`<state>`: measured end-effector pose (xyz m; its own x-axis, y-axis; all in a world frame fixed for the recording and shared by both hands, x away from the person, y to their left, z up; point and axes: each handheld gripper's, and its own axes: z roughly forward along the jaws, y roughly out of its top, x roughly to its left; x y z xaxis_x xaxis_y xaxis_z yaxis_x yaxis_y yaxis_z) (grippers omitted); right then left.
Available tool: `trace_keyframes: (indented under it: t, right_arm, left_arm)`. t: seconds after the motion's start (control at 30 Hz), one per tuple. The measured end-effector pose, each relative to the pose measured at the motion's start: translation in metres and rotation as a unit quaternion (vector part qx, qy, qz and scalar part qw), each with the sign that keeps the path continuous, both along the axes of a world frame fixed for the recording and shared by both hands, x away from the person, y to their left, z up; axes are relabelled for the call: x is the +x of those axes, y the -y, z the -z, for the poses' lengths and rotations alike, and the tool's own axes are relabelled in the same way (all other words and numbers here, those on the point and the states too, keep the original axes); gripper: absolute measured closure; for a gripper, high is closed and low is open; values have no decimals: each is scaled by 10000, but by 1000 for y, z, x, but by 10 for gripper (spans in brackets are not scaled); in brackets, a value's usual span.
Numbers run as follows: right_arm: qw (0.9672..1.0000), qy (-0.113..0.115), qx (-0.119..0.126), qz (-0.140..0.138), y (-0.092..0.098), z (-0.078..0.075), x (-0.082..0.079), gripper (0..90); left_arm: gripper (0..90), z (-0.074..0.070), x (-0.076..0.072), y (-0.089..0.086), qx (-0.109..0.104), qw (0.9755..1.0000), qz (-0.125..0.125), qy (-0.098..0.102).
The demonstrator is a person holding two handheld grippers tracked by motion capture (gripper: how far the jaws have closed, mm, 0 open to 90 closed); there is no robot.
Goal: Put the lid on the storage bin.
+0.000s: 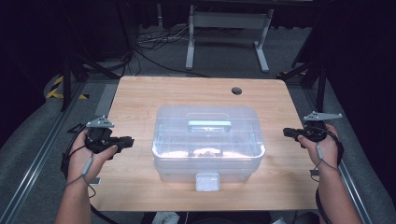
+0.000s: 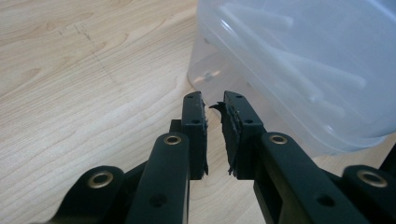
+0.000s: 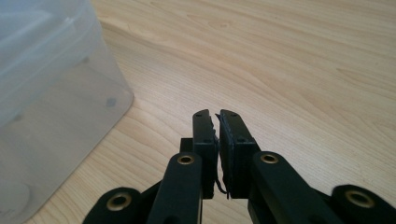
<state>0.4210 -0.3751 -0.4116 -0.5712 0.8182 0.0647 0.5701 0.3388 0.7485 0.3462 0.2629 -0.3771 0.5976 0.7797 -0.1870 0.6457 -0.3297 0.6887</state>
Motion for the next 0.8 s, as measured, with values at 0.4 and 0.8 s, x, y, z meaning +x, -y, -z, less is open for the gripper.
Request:
trace_keyframes:
  t: [0.4, 0.8]
  right_arm:
    - [9996, -206, -156, -85, -2, 22, 7, 829]
    - [9987, -367, -281, -197, -9, 41, 10, 825]
  left_arm:
    - [780, 13, 8, 0, 100, 9998, 22, -173]
    - [775, 24, 16, 1, 86, 9991, 94, -409]
